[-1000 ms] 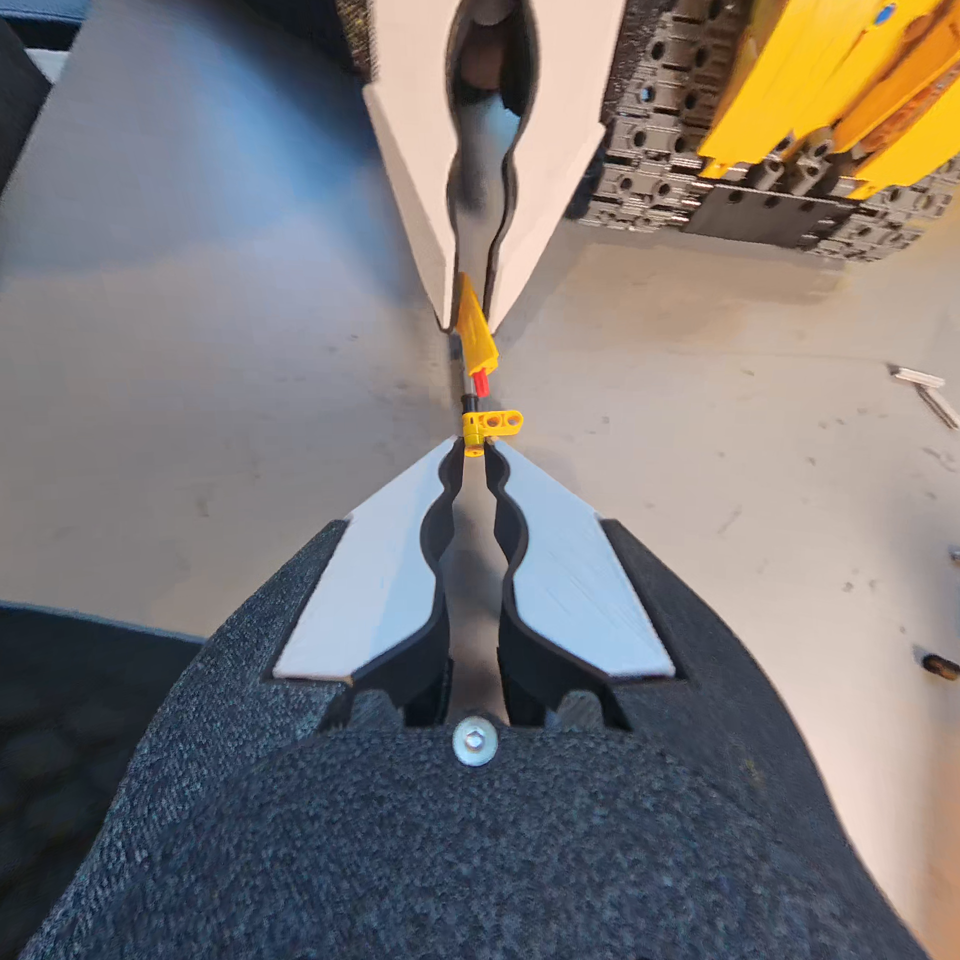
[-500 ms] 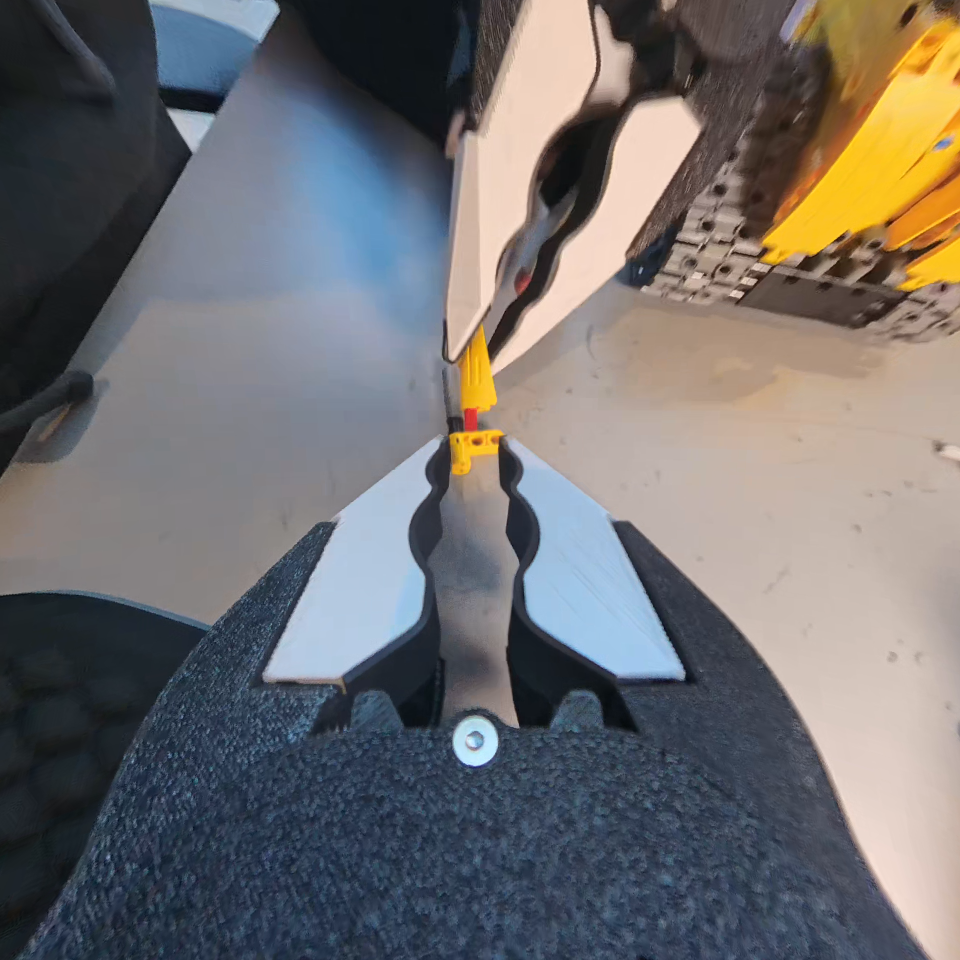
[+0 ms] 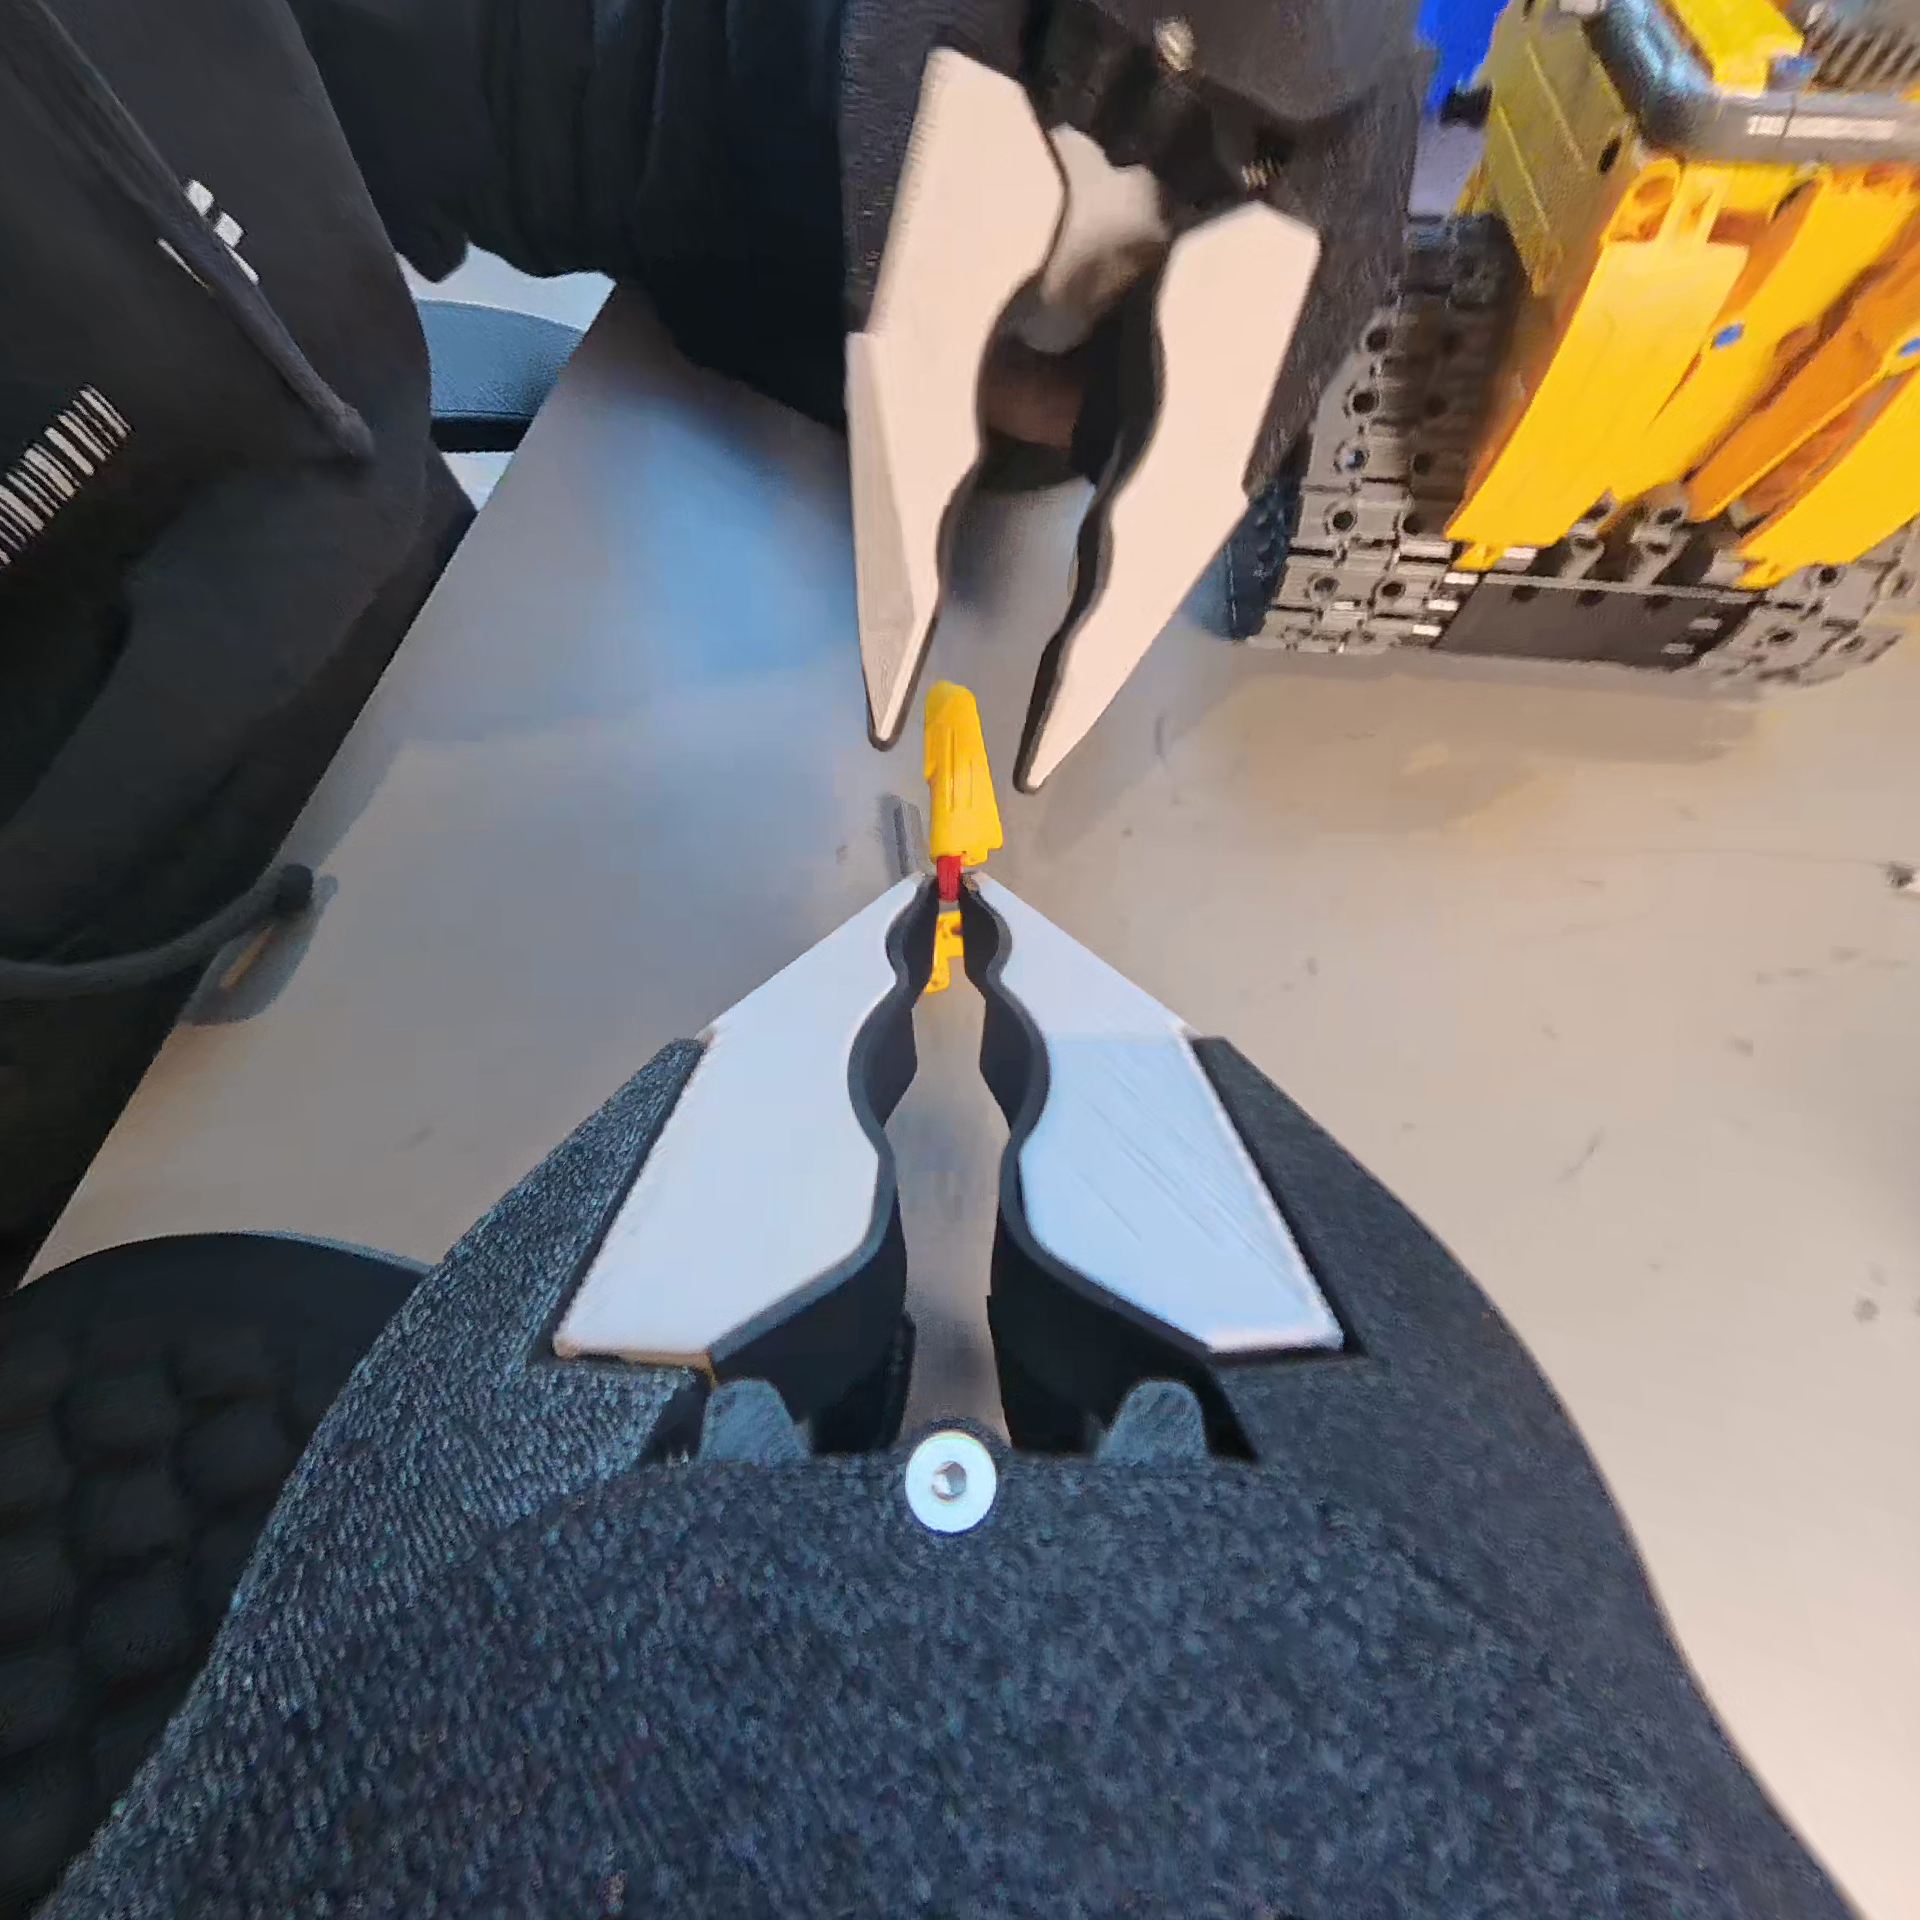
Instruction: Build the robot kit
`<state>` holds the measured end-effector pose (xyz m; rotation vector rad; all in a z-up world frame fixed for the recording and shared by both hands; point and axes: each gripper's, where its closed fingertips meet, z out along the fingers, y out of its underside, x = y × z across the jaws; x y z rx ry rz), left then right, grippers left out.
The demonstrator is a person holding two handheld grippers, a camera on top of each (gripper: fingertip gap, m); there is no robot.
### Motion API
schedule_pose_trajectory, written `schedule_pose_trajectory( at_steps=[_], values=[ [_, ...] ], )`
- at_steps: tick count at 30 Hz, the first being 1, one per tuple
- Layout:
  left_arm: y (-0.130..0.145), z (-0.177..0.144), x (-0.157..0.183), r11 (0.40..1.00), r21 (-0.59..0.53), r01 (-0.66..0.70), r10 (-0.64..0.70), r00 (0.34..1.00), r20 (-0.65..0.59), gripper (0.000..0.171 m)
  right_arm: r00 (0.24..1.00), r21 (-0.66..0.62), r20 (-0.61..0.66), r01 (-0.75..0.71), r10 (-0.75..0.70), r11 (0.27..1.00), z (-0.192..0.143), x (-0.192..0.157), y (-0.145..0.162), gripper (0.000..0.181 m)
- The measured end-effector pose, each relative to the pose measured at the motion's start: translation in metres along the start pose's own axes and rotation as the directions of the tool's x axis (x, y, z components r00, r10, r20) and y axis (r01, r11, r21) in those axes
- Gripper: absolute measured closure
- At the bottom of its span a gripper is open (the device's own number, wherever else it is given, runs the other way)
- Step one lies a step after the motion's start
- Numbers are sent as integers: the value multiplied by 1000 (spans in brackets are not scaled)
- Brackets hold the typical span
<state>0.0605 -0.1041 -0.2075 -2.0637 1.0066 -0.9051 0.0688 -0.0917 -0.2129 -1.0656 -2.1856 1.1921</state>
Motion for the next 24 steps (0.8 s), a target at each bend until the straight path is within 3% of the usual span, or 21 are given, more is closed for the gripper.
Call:
schedule_pose_trajectory(
  at_steps=[5, 11, 18, 24],
  values=[
    [12, 13, -6, 972, -136, -192, 214, 963, 166, 155, 1000, -42, 22, -20, 21, 999, 5, -1, 6, 177],
    [15, 14, -13, 939, -222, -262, 317, 911, 262, 159, 999, -69, 23, -41, 43, 997, 8, 0, 9, 177],
    [21, 12, -5, 978, -189, -93, 125, 979, 164, 161, 999, -145, 35, 2, 3, 989, 4, -6, 21, 163],
    [31, 16, -8, 977, -211, 8, 26, 987, 160, 161, 998, -225, 9, 70, -70, 972, 17, -4, 30, 173]
  ],
)
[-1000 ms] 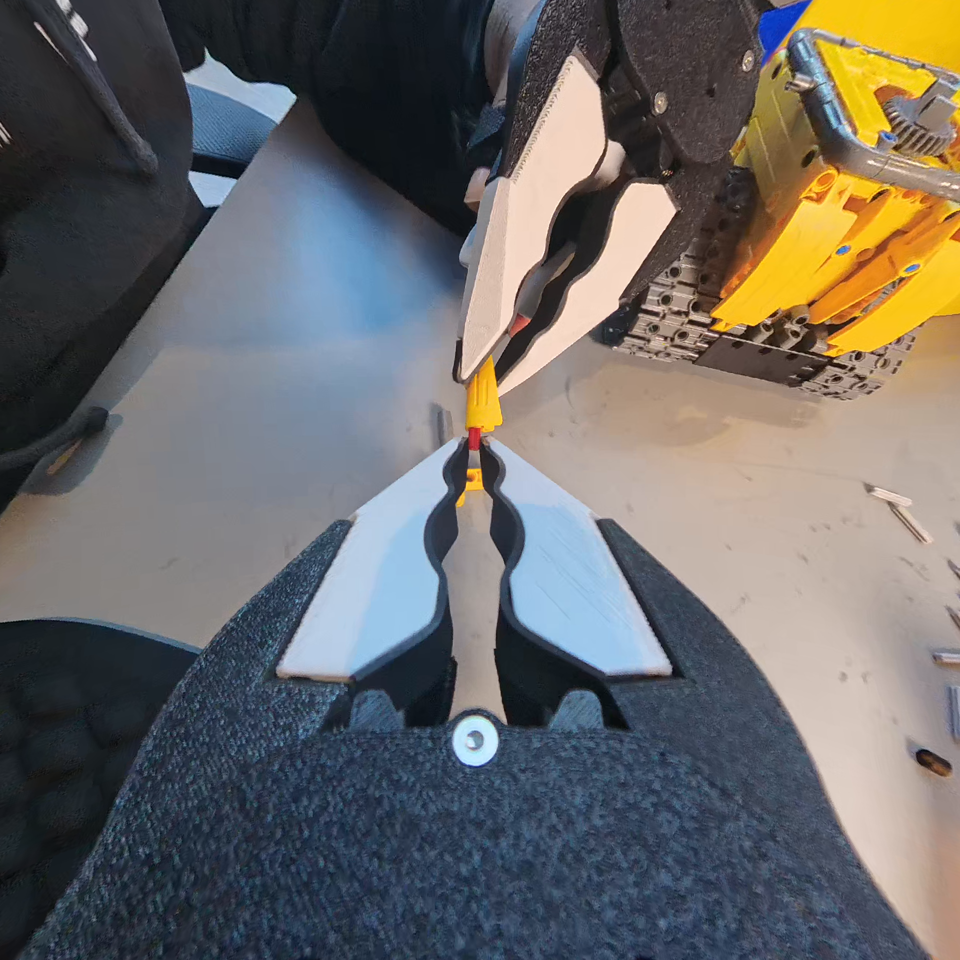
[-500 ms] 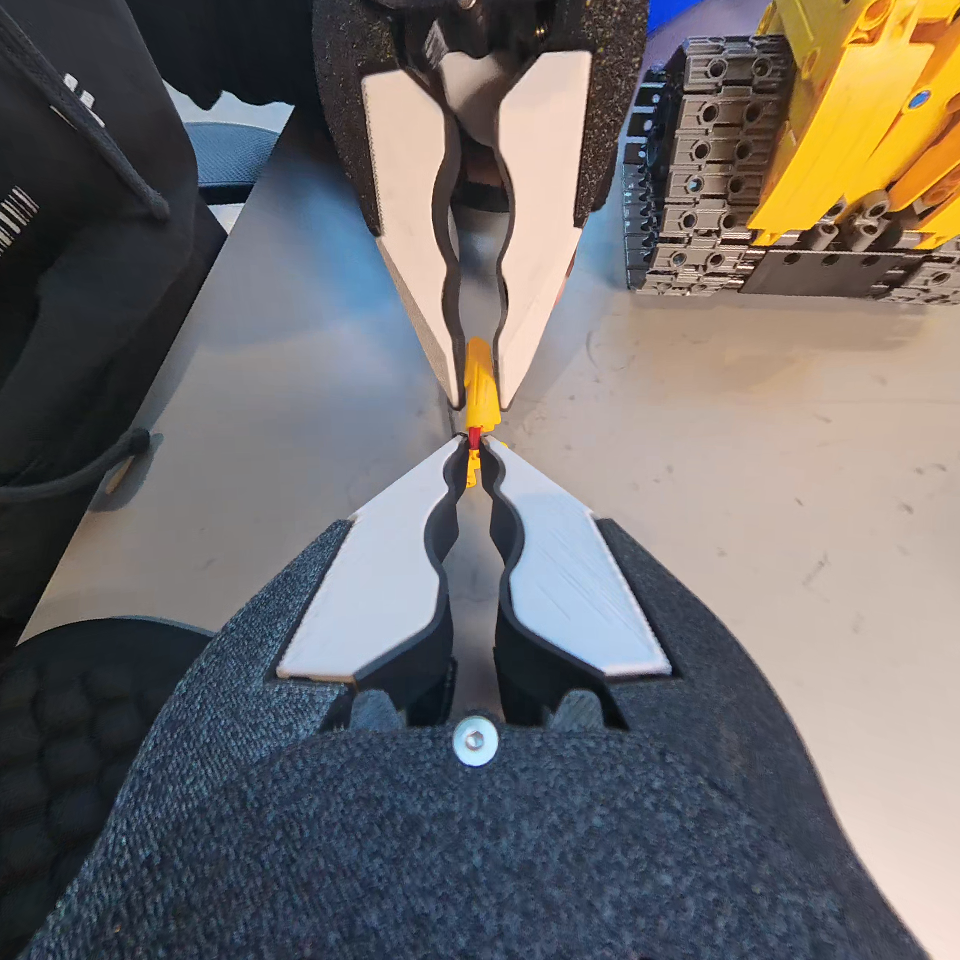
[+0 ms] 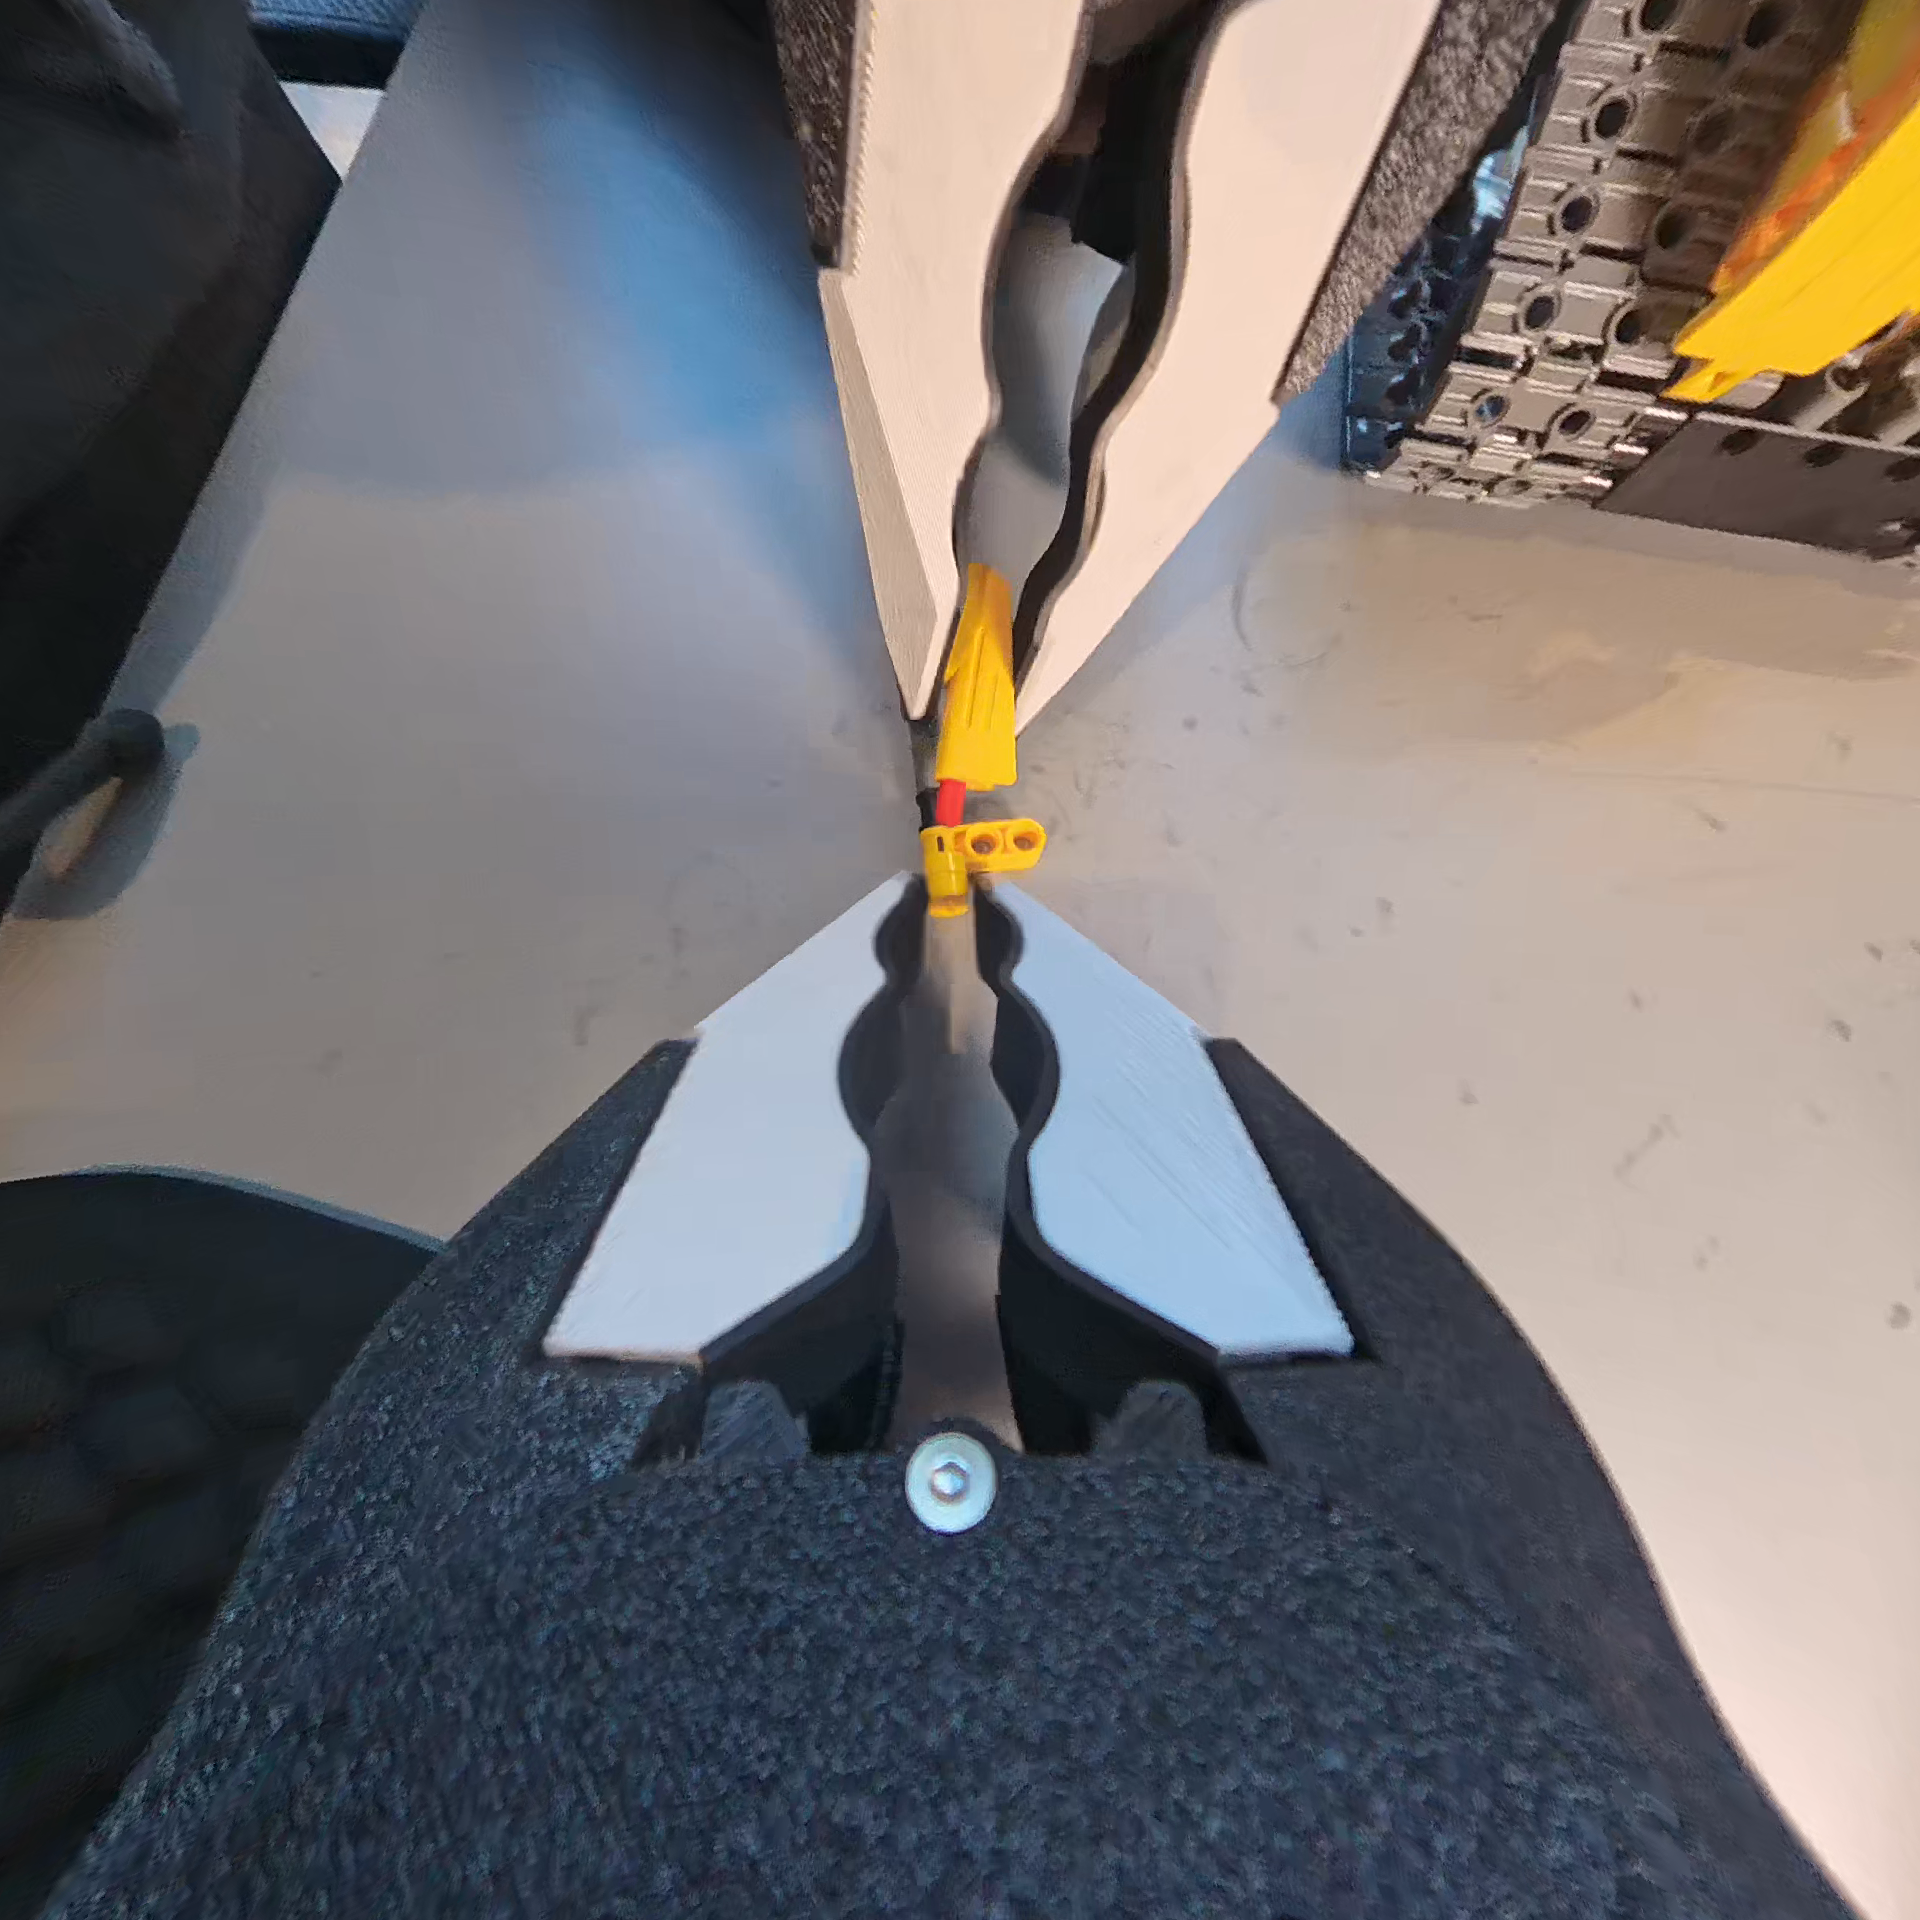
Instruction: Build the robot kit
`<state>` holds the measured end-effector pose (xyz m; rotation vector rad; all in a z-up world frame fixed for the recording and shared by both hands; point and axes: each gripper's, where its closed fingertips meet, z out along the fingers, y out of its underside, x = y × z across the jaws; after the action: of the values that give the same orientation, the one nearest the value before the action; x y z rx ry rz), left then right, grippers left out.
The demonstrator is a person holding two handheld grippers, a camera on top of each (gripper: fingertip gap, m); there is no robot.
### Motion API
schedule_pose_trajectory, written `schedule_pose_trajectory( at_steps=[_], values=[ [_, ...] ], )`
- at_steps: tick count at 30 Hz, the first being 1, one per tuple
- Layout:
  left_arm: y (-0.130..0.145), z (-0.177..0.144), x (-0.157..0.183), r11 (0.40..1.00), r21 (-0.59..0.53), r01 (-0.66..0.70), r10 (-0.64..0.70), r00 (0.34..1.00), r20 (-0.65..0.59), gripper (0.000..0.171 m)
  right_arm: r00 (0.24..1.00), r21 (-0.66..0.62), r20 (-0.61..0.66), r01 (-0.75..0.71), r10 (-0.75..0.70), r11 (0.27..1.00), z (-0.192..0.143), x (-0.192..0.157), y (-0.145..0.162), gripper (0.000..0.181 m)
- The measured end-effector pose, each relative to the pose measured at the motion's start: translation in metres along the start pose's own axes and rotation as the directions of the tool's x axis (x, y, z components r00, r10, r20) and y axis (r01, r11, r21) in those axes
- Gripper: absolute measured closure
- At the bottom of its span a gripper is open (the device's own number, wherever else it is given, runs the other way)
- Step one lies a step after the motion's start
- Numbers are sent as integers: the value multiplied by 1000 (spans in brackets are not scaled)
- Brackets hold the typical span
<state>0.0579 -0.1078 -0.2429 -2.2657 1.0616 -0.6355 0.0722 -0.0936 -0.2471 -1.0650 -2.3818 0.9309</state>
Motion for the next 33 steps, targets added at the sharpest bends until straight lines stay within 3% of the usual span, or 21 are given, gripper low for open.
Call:
schedule_pose_trajectory(
  at_steps=[25, 29, 33],
  values=[
    [0, 0, -2, 987, 39, 156, -152, 984, -94, 161, 998, -7, -64, -26, 25, 1000, 3, 7, -3, 172],
    [-4, -4, -2, 981, 63, 182, -174, 977, -125, 161, 996, 78, -85, 2, 4, 997, -4, 8, -16, 166],
    [-10, -10, 1, 968, 103, 227, -206, 961, -187, 161, 991, 104, -122, 59, -46, 993, -9, 8, -25, 175]
  ],
)
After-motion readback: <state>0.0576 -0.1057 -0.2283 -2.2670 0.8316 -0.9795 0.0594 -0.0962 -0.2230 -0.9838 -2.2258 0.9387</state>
